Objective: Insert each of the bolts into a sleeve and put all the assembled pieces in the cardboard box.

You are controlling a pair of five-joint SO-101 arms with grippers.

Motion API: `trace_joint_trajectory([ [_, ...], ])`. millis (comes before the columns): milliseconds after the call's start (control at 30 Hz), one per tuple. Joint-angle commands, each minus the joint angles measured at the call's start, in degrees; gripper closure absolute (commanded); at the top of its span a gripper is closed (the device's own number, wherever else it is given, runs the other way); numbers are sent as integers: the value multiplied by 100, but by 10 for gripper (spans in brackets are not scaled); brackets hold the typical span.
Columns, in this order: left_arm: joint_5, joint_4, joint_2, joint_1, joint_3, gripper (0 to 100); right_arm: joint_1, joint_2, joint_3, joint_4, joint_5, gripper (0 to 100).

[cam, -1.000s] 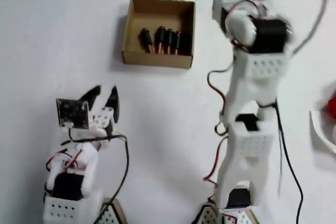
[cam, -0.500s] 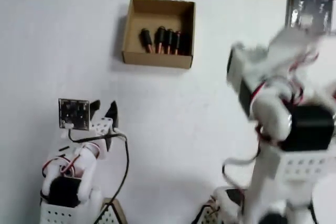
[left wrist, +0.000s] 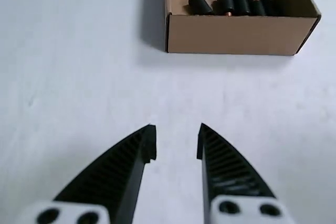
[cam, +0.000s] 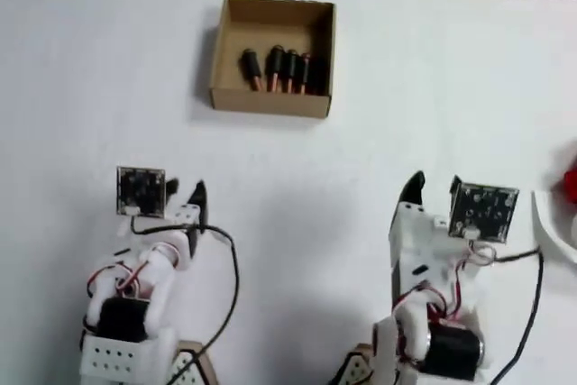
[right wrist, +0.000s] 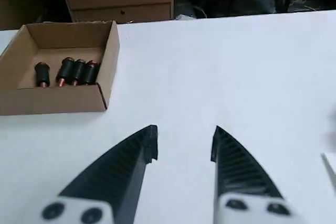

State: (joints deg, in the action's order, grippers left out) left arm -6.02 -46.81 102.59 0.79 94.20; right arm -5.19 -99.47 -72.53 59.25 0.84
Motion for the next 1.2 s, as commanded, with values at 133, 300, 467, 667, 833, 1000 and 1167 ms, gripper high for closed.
trace_joint_trajectory([
  [133, -9, 114, 193, 44, 286, 846, -110, 303, -1363, -831, 35, 834],
  [300, -9, -897, 193, 35, 277, 846, -136, 303, -2312, -708, 35, 834],
  [467, -9, -2048, 193, 26, 277, 846, -101, 233, -2479, 462, 26, 834],
  [667, 0, -2690, 193, 70, 277, 849, -145, -171, -2453, 1226, 26, 836],
  [833, 167, -2690, 193, 26, 277, 849, -101, -215, -2453, 1253, 35, 836],
  [1000, 1873, -2690, 193, 62, 277, 849, -110, -215, -2453, 1253, 35, 836],
  [1167, 1960, -2681, 193, 62, 277, 849, -110, -224, -2453, 1253, 26, 836],
])
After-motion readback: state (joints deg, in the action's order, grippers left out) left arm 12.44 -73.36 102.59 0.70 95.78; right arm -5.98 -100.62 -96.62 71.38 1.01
